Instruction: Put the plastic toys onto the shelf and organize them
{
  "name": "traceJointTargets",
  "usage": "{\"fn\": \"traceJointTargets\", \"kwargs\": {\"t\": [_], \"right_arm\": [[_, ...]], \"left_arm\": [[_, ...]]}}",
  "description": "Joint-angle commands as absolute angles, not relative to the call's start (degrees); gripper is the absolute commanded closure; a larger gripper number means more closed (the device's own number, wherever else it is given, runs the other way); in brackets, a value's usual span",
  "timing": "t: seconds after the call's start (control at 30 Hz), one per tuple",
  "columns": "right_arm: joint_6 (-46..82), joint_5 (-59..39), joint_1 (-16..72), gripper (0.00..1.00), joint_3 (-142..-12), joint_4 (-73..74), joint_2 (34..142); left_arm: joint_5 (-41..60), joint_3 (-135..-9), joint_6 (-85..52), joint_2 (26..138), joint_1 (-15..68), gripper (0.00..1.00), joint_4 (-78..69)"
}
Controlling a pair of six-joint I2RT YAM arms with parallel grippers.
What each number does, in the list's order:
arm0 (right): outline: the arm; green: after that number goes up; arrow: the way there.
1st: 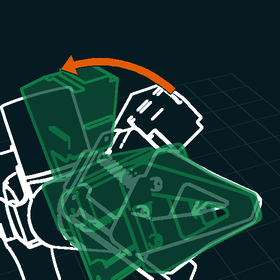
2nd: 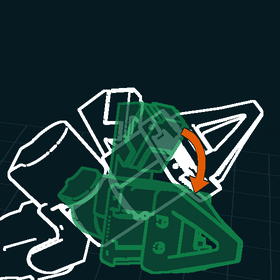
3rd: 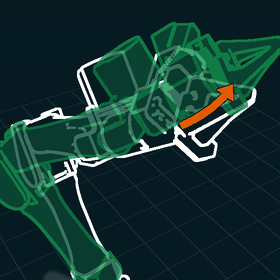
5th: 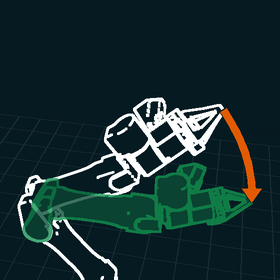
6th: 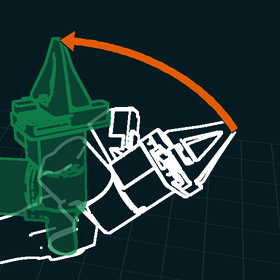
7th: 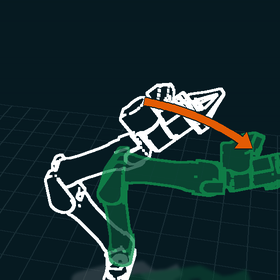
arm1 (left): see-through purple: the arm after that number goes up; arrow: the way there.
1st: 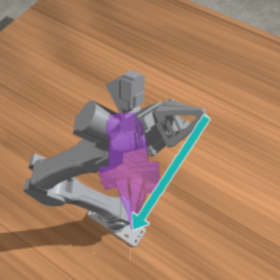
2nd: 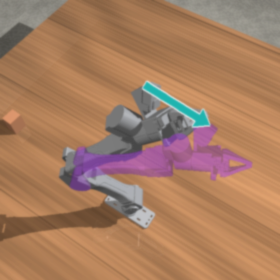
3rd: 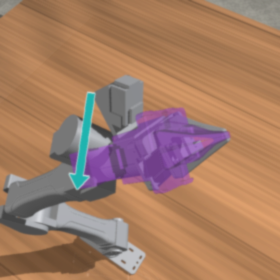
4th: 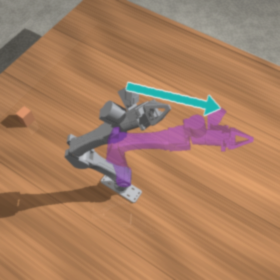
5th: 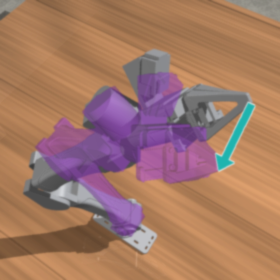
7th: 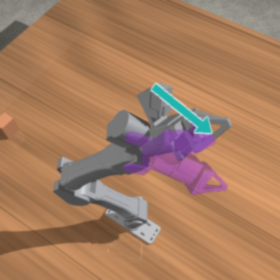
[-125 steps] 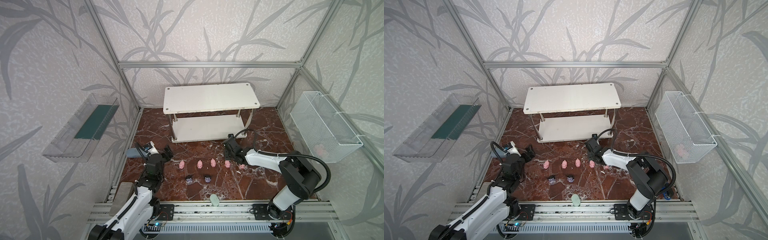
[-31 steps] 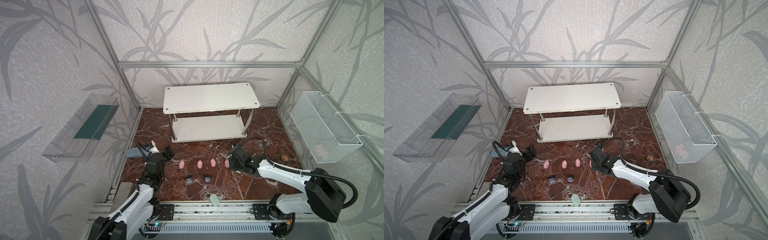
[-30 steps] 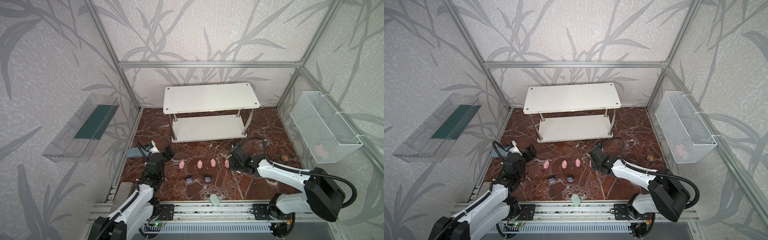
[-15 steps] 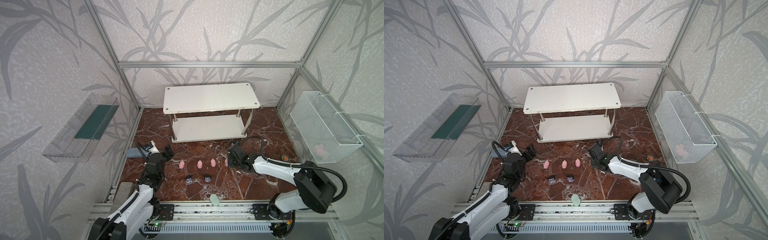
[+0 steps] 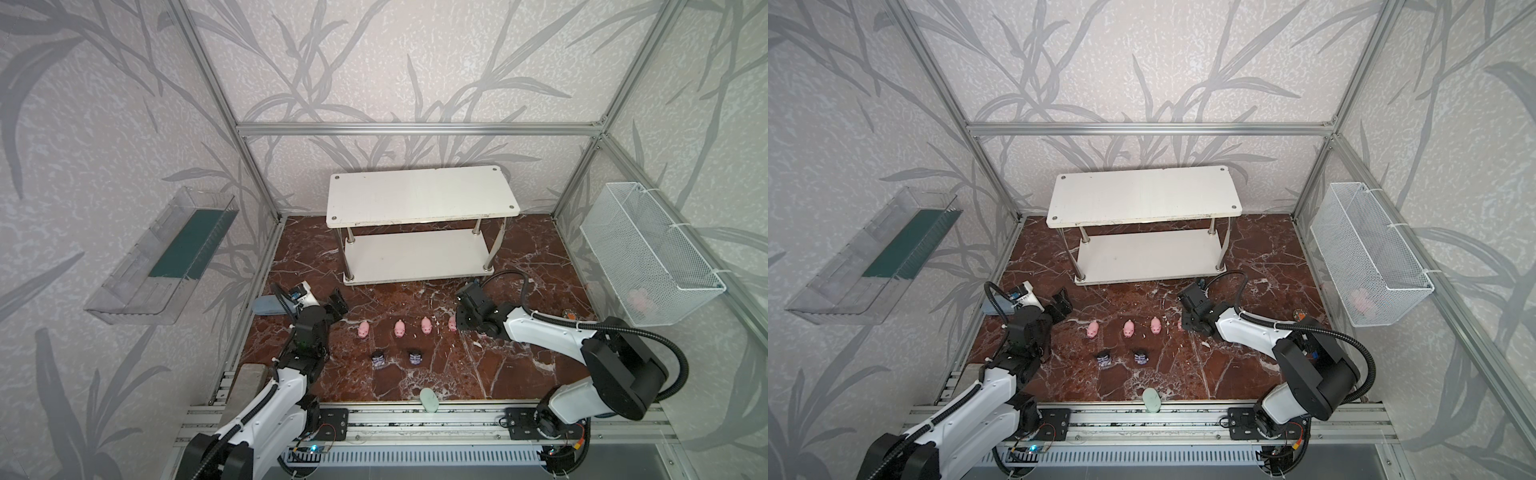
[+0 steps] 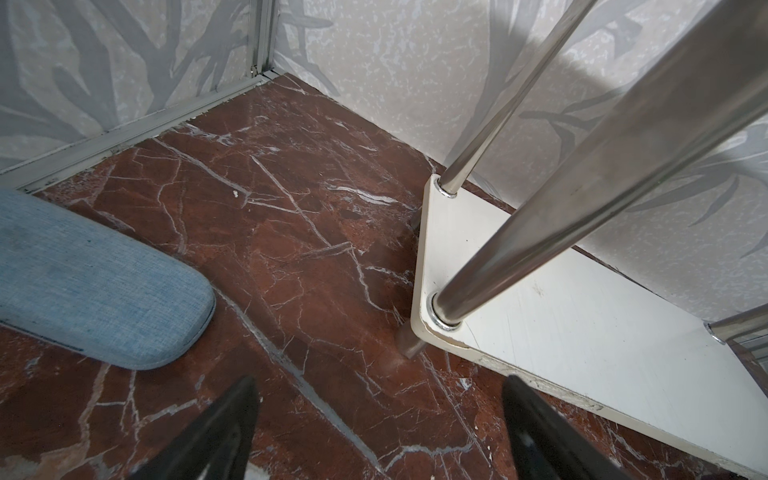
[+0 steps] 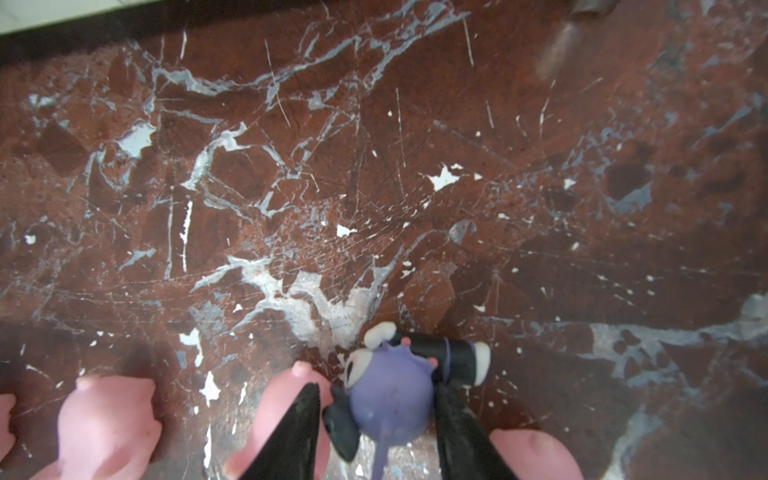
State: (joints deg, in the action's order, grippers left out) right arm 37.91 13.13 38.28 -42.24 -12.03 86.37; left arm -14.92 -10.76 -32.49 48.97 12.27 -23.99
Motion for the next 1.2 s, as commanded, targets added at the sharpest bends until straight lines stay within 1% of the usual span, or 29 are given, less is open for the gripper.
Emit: {"fn": "traceJointTargets", "kwargs": {"t": [0.0, 0.03, 0.17, 0.47, 0.67, 0.9, 1.03, 1.17], "right_arm": [[37.95, 12.40, 38.06, 0.56, -43.79, -12.65, 87.94], [37.95, 12.40, 38.11, 0.56, -43.86, -12.62, 88.17], [38.18, 12.70, 37.97, 0.65, -43.78, -12.54, 88.64], [36.98, 13.45, 36.99, 0.71, -43.37, -13.09, 88.51], [30.39, 11.88, 35.53, 0.76, -45.17, -16.07, 87.76], [23.49, 10.43, 34.20, 0.81, -49.68, -24.10, 86.91], [21.97, 9.49, 33.07, 0.81, -50.27, -25.84, 86.26], [22.39, 8.71, 32.82, 0.75, -49.84, -24.36, 87.46]], "left_arm": [[-15.74, -11.69, -32.42, 49.22, 12.04, 0.10, -24.43], [-15.76, -11.69, -32.43, 49.22, 12.04, 0.10, -24.43], [-15.87, -11.61, -32.43, 49.14, 12.04, 0.10, -24.35], [-16.13, -11.27, -32.45, 48.66, 12.04, 0.10, -24.08], [-16.24, -11.26, -32.47, 48.69, 12.04, 0.10, -24.07], [-16.17, -11.07, -32.65, 48.69, 12.04, 0.10, -24.18], [-16.26, -10.99, -32.69, 48.82, 12.04, 0.10, -24.18], [-16.18, -10.81, -33.00, 49.30, 12.04, 0.10, -24.64]]}}
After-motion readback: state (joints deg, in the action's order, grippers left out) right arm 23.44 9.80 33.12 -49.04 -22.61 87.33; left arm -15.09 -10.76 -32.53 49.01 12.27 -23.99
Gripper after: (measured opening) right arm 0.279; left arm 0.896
